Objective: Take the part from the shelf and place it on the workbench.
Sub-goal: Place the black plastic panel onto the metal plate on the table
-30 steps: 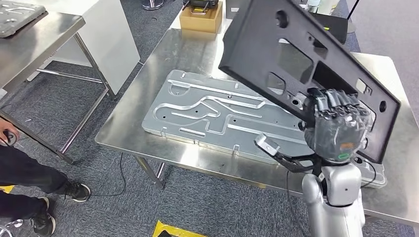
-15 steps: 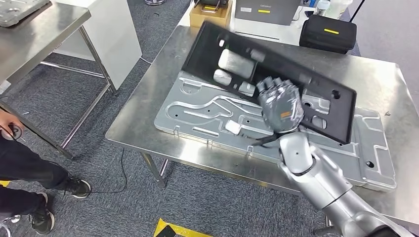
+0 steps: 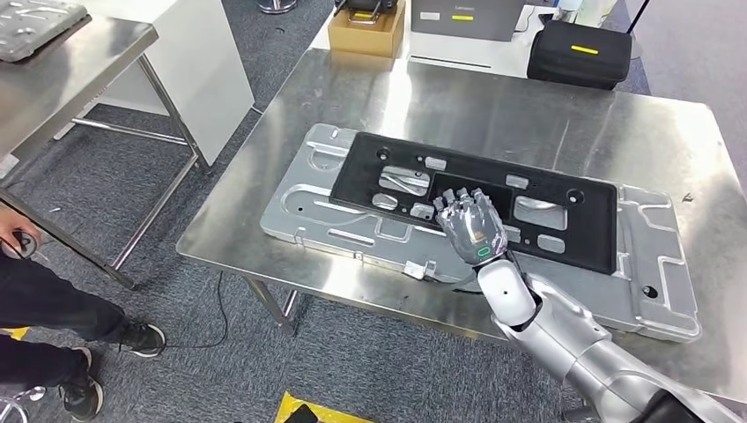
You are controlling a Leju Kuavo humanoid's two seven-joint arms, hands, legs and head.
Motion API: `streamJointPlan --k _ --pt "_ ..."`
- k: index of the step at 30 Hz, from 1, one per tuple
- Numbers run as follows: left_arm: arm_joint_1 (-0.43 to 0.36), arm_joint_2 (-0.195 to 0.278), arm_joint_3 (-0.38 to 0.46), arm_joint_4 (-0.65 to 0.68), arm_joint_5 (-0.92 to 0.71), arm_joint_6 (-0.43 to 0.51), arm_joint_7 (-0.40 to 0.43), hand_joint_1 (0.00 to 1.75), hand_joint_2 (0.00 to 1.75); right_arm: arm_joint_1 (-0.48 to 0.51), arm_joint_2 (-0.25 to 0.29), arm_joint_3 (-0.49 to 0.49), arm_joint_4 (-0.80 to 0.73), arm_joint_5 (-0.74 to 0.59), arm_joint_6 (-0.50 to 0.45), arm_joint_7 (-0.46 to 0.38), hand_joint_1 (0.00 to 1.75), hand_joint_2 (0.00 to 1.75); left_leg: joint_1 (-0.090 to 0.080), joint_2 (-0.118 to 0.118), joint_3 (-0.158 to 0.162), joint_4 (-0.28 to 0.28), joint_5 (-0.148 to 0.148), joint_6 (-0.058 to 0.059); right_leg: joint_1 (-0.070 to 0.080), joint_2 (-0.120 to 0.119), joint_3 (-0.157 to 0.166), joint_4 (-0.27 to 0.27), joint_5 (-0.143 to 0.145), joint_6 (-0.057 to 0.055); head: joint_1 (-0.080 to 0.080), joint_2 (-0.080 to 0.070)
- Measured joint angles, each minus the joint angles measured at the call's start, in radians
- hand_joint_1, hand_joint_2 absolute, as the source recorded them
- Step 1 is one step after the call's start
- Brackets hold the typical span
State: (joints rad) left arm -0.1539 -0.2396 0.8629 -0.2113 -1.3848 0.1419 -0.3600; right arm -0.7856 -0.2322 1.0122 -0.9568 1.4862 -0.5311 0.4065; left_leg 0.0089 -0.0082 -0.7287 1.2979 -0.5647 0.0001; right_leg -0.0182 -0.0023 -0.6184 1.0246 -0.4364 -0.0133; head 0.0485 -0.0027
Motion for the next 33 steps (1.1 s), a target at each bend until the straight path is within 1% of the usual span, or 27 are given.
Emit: streamJointPlan --k 1,2,3,4,5,8,9,10,11,13,14,15,16,17,18,19,20,21,23,24,25,26,28,29,30,31,33 --pt "0.001 0.0 -0.001 0.0 0.001 0.0 0.001 0.0 0.0 0.004 0.002 0.003 0.011 0.0 0.004 0.001 1.71 1.75 0.002 0.001 0.021 -0.048 0.034 -0.001 -0.001 0.001 0.0 0.002 -0.001 0.002 0.0 0.0" --pt "0.002 0.0 -0.002 0.0 0.001 0.0 0.002 0.0 0.0 0.006 0.005 0.005 0.021 0.0 0.009 0.002 1.71 1.75 0.004 0.001 0.053 -0.119 0.071 -0.001 -0.002 0.002 0.001 0.005 -0.003 0.005 0.0 0.0" --pt "0.002 0.001 -0.003 0.0 0.002 0.0 0.002 0.0 0.0 0.007 0.008 0.006 0.029 0.0 0.015 0.005 1.71 1.75 0.003 0.001 0.085 -0.187 0.097 0.0 0.0 0.004 0.0 0.008 -0.006 0.009 0.0 0.0" --pt "0.001 0.001 -0.005 0.0 0.003 0.0 0.002 0.0 0.0 0.008 0.013 0.007 0.038 0.0 0.024 0.007 1.71 1.75 0.003 0.001 0.108 -0.234 0.112 0.003 0.001 0.005 -0.002 0.011 -0.007 0.013 0.0 0.0" --pt "0.0 0.0 -0.007 0.0 0.004 0.0 0.002 0.0 0.0 0.01 0.018 0.007 0.046 0.0 0.033 0.009 1.71 1.75 0.002 0.001 0.119 -0.258 0.114 0.006 0.003 0.006 -0.003 0.013 -0.008 0.018 0.0 0.0" --pt "0.0 0.0 -0.009 0.0 0.007 0.0 0.001 0.0 0.0 0.021 0.032 0.004 0.068 0.0 0.052 0.01 1.7 1.75 0.0 0.0 0.123 -0.269 0.116 0.025 0.002 0.006 -0.003 0.012 -0.008 0.033 0.001 0.0" --pt "0.0 0.0 -0.01 0.0 0.008 0.0 0.001 0.0 0.0 0.024 0.035 0.002 0.073 0.0 0.054 0.01 1.7 1.75 0.001 0.0 0.126 -0.273 0.119 0.032 0.0 0.006 -0.009 0.025 -0.019 0.038 0.001 0.0" --pt "-0.001 0.0 -0.01 0.0 0.008 0.0 0.001 0.0 0.0 0.025 0.037 -0.001 0.078 0.0 0.056 0.01 1.68 1.75 0.003 0.001 0.128 -0.278 0.122 0.038 -0.001 0.005 -0.022 0.056 -0.039 0.042 0.002 0.0" --pt "-0.002 0.0 -0.011 0.0 0.008 0.0 0.001 0.0 0.0 0.027 0.04 -0.004 0.082 0.0 0.061 0.009 1.66 1.75 0.003 0.002 0.129 -0.279 0.123 0.041 -0.002 0.005 -0.046 0.108 -0.069 0.044 0.002 0.0" --pt "-0.002 0.0 -0.012 0.0 0.009 0.0 0.001 0.0 0.0 0.032 0.048 -0.009 0.094 0.0 0.083 0.004 1.61 1.75 0.001 0.002 0.129 -0.28 0.122 0.045 -0.002 0.005 -0.109 0.241 -0.125 0.048 0.002 0.0" --pt "-0.002 0.0 -0.013 0.0 0.01 -0.001 0.001 0.0 0.0 0.037 0.053 -0.013 0.102 0.0 0.099 0.001 1.59 1.75 0.0 0.001 0.129 -0.279 0.122 0.046 -0.002 0.005 -0.13 0.283 -0.134 0.048 0.002 0.0" --pt "-0.001 0.0 -0.013 0.0 0.01 -0.001 0.002 0.0 0.0 0.041 0.058 -0.018 0.109 0.0 0.115 -0.002 1.59 1.75 -0.001 0.001 0.13 -0.279 0.121 0.046 -0.002 0.005 -0.134 0.289 -0.124 0.047 0.002 0.0" --pt "-0.001 0.0 -0.014 0.0 0.011 -0.001 0.002 0.0 0.0 0.044 0.066 -0.024 0.116 0.0 0.129 -0.003 1.59 1.75 -0.001 0.0 0.132 -0.278 0.12 0.046 -0.002 0.005 -0.117 0.251 -0.096 0.044 0.002 0.0" --pt "-0.001 0.0 -0.014 0.0 0.011 -0.002 0.002 0.0 0.0 0.044 0.073 -0.03 0.122 0.0 0.139 -0.004 1.59 1.75 -0.001 0.0 0.133 -0.278 0.119 0.044 -0.001 0.005 -0.084 0.183 -0.058 0.04 0.002 0.0" --pt "-0.001 0.0 -0.014 0.0 0.011 -0.002 0.002 0.0 0.0 0.044 0.081 -0.036 0.127 0.0 0.146 -0.005 1.59 1.75 -0.003 0.0 0.135 -0.276 0.116 0.042 0.001 0.005 -0.048 0.112 -0.03 0.036 0.002 0.0" --pt "-0.001 -0.001 -0.015 0.0 0.011 -0.002 0.002 0.0 0.0 0.044 0.087 -0.04 0.131 0.0 0.15 -0.006 1.59 1.75 -0.005 0.0 0.135 -0.275 0.115 0.038 0.004 0.005 -0.02 0.054 -0.011 0.032 0.002 0.0" --pt "-0.002 -0.001 -0.015 0.0 0.011 -0.002 0.002 0.0 0.0 0.044 0.093 -0.042 0.135 0.0 0.152 -0.006 1.59 1.75 -0.006 0.0 0.135 -0.274 0.114 0.034 0.007 0.005 -0.004 0.021 -0.005 0.029 0.002 0.0" --pt "-0.002 -0.001 -0.015 0.0 0.011 -0.002 0.002 0.0 0.0 0.045 0.098 -0.044 0.139 0.0 0.153 -0.007 1.59 1.75 -0.007 0.0 0.134 -0.275 0.114 0.03 0.01 0.005 0.0 0.012 -0.009 0.026 0.002 0.0" --pt "-0.001 -0.002 -0.015 0.0 0.012 -0.002 0.002 0.0 0.0 0.045 0.106 -0.046 0.145 0.0 0.154 -0.007 1.59 1.75 -0.006 0.0 0.135 -0.275 0.112 0.02 0.008 0.005 0.002 0.007 -0.006 0.019 0.002 0.0" --pt "-0.001 -0.002 -0.015 0.0 0.012 -0.002 0.003 0.0 0.0 0.045 0.111 -0.048 0.147 0.0 0.154 -0.007 1.59 1.75 -0.006 0.001 0.131 -0.265 0.103 0.015 0.006 0.004 0.004 0.003 -0.004 0.014 0.001 0.0" --pt "-0.001 -0.001 -0.015 0.0 0.012 -0.002 0.003 0.0 0.0 0.044 0.115 -0.05 0.149 0.0 0.154 -0.008 1.59 1.75 -0.005 0.001 0.12 -0.238 0.084 0.011 0.003 0.003 0.007 -0.001 -0.002 0.008 0.001 0.0" --pt "-0.001 -0.001 -0.015 0.0 0.012 -0.002 0.003 0.0 0.0 0.044 0.119 -0.051 0.151 0.0 0.154 -0.008 1.59 1.75 -0.004 0.001 0.098 -0.188 0.055 0.007 0.001 0.001 0.009 -0.004 -0.001 0.003 0.001 0.0" --pt "0.001 -0.001 -0.015 0.0 0.012 -0.002 0.004 0.0 0.0 0.045 0.122 -0.053 0.157 0.0 0.154 -0.008 1.59 1.75 -0.002 0.002 0.036 -0.052 -0.009 0.002 0.003 -0.001 0.008 -0.004 -0.001 -0.002 0.0 0.0" --pt "0.003 -0.001 -0.015 0.0 0.012 -0.002 0.004 0.0 0.0 0.046 0.124 -0.054 0.159 0.0 0.155 -0.008 1.59 1.75 -0.002 0.002 0.012 0.0 -0.024 0.0 0.003 -0.001 0.008 -0.003 -0.002 -0.002 0.0 0.0" --pt "0.005 -0.001 -0.015 0.0 0.012 -0.002 0.004 0.0 0.0 0.047 0.125 -0.054 0.161 0.0 0.155 -0.008 1.59 1.75 0.0 0.002 0.005 0.015 -0.018 -0.001 0.003 0.0 0.009 -0.002 -0.002 -0.002 0.0 0.0" --pt "0.005 -0.001 -0.015 0.0 0.012 -0.002 0.004 0.0 0.0 0.047 0.126 -0.054 0.163 0.0 0.155 -0.008 1.58 1.75 0.001 0.002 0.018 -0.013 0.007 -0.001 0.003 0.001 0.009 0.0 -0.002 -0.002 0.0 0.0" --pt "0.005 0.0 -0.015 0.0 0.012 -0.002 0.004 0.0 0.0 0.046 0.128 -0.056 0.167 0.0 0.155 -0.008 1.56 1.75 0.004 0.002 0.084 -0.15 0.075 0.0 0.002 0.003 0.01 0.004 -0.005 0.002 0.0 0.0"
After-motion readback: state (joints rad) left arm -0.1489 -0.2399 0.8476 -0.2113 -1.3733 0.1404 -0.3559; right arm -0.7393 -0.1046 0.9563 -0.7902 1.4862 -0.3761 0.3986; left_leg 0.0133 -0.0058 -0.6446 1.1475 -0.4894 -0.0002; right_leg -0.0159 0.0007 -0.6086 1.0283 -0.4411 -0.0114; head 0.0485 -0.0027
